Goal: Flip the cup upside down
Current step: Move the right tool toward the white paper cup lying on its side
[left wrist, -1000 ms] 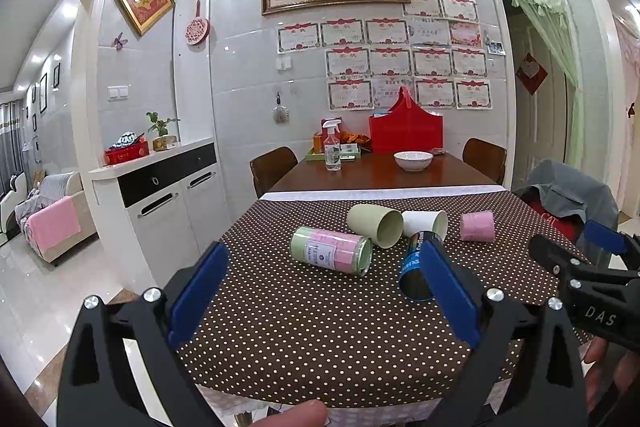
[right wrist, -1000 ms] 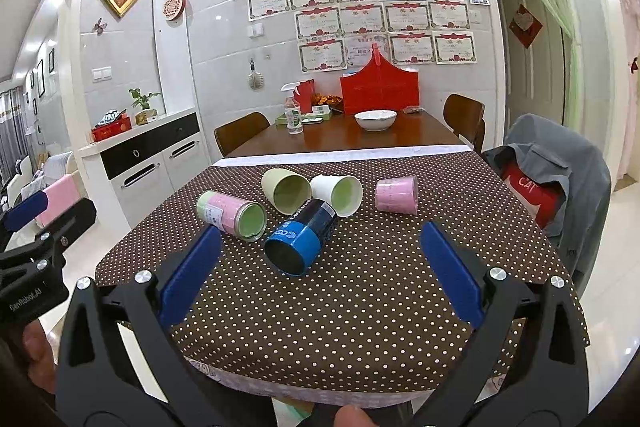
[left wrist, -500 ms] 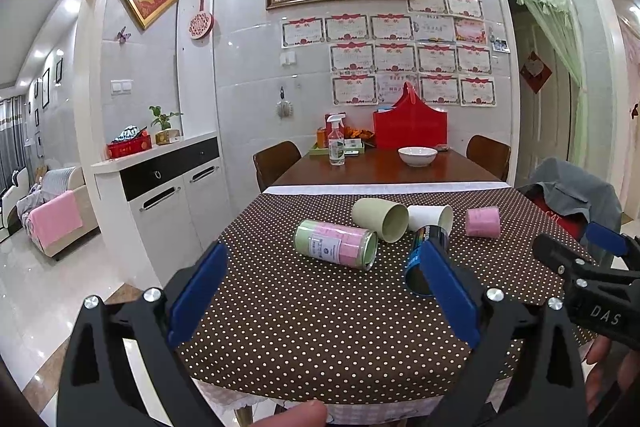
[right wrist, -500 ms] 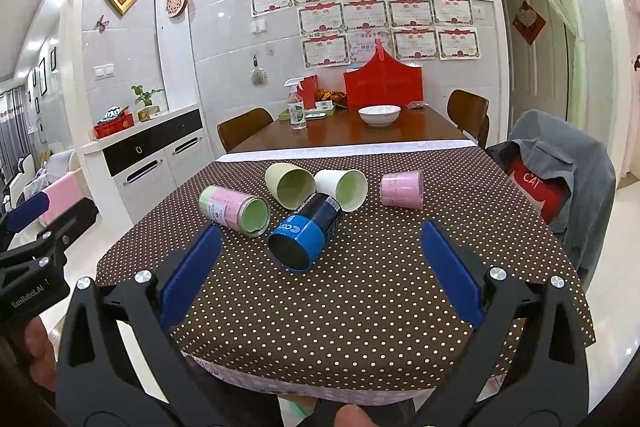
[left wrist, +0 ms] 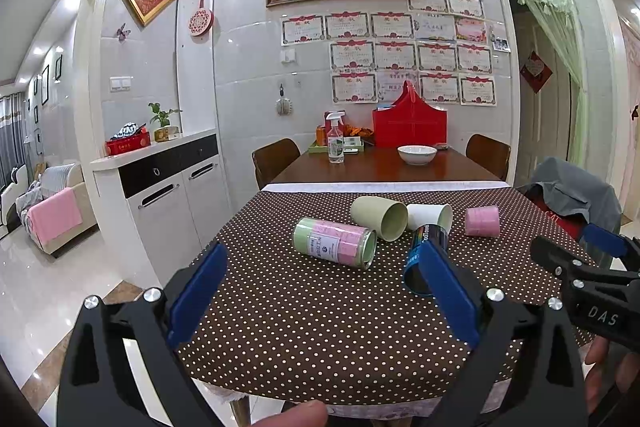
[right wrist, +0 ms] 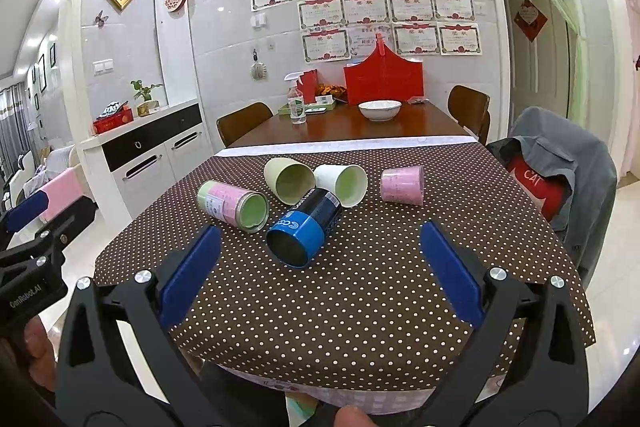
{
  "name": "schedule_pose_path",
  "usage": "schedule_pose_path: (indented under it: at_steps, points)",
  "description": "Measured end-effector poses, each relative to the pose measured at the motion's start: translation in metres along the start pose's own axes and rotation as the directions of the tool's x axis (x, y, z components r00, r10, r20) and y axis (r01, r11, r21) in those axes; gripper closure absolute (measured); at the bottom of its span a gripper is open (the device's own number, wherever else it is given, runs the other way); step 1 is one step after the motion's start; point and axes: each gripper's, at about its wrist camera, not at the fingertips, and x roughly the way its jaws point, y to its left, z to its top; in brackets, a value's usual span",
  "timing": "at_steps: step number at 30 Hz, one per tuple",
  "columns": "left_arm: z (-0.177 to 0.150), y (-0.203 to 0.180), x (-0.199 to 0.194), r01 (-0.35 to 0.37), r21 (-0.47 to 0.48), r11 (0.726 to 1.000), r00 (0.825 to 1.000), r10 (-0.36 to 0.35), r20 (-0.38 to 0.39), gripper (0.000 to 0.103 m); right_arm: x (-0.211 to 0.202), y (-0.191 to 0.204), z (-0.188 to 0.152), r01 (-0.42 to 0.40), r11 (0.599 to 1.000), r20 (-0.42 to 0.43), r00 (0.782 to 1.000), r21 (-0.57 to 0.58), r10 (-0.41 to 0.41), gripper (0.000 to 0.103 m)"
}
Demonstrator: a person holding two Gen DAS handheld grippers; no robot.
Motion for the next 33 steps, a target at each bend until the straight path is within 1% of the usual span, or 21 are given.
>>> schedule_pose_path:
  at_steps: [11,19,26,33]
  points:
    - [0.001,-0.002,-0.002,-0.002,-0.001,1.000,1.000,0.002,0.007,0.008,0.000,0.002,0.003,-0.003,1.000,0.008,1.000,-0.008,0.003,0.006]
    - [0.000,0.000,0.004,-0.005,0.003,1.000,1.000,0.005,-0.003,0.008,0.008,0.003,0.007,-0.004,1.000,-0.010,1.000,-0.023,0.004,0.006]
    - [0.002,0.000,0.015,-0.002,0.016,1.000,1.000,0.003,-0.008,0.008,0.022,0.008,0.013,-0.009,0.998,-0.012,1.000,-0.058,0.008,0.006]
    - [0.012,0.001,0.042,0.002,0.019,1.000,1.000,-0.002,-0.013,0.008,0.053,0.012,0.030,-0.028,0.994,-0.036,0.999,-0.108,0.024,0.006]
